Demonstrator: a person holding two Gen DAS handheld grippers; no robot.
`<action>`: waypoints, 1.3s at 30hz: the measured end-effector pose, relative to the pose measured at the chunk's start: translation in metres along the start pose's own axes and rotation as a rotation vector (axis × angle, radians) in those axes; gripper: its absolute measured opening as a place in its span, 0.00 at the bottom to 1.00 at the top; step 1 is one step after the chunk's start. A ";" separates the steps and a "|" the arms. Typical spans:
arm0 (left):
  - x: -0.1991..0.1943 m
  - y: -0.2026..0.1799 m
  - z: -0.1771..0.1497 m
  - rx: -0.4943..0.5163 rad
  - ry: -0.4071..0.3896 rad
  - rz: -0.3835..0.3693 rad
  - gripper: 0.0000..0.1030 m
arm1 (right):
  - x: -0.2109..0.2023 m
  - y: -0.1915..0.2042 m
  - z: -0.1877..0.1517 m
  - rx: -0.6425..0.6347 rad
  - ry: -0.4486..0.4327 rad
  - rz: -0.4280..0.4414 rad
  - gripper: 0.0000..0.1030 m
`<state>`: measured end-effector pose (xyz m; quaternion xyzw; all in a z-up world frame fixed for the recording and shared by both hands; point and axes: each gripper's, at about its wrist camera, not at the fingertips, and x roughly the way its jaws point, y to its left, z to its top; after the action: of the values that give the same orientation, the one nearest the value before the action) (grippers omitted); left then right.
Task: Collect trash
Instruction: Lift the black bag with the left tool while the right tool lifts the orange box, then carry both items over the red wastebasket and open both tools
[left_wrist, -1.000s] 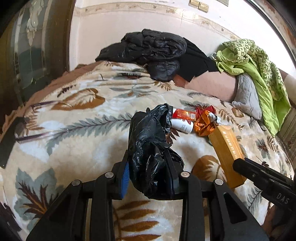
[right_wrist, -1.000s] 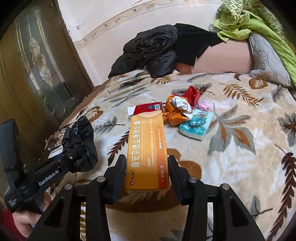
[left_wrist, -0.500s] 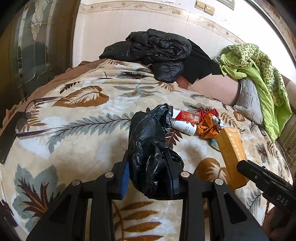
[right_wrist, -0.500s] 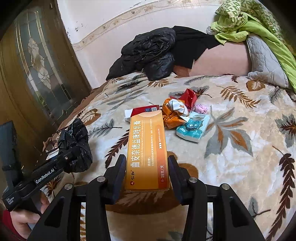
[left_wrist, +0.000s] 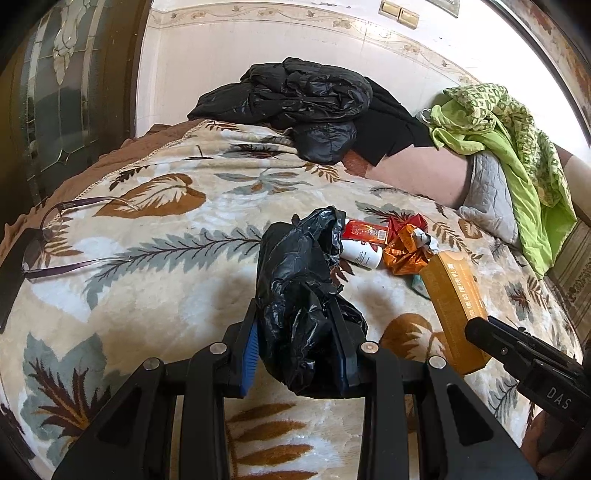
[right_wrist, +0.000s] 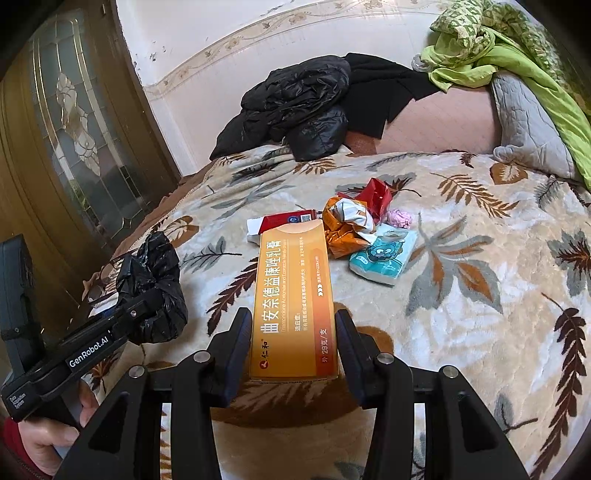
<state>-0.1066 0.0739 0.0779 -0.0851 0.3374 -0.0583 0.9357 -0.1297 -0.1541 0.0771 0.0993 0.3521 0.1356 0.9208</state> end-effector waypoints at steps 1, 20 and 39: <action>0.000 0.000 0.000 0.001 0.001 -0.004 0.30 | 0.000 0.000 0.000 0.002 0.000 -0.002 0.48; 0.001 -0.018 -0.003 0.062 0.019 -0.100 0.31 | -0.013 -0.007 -0.004 0.064 0.006 -0.012 0.48; -0.056 -0.175 -0.025 0.304 0.068 -0.480 0.31 | -0.204 -0.110 -0.060 0.319 -0.135 -0.208 0.48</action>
<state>-0.1740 -0.0910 0.1284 -0.0191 0.3260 -0.3311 0.8853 -0.2959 -0.3173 0.1295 0.2158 0.3150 -0.0245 0.9239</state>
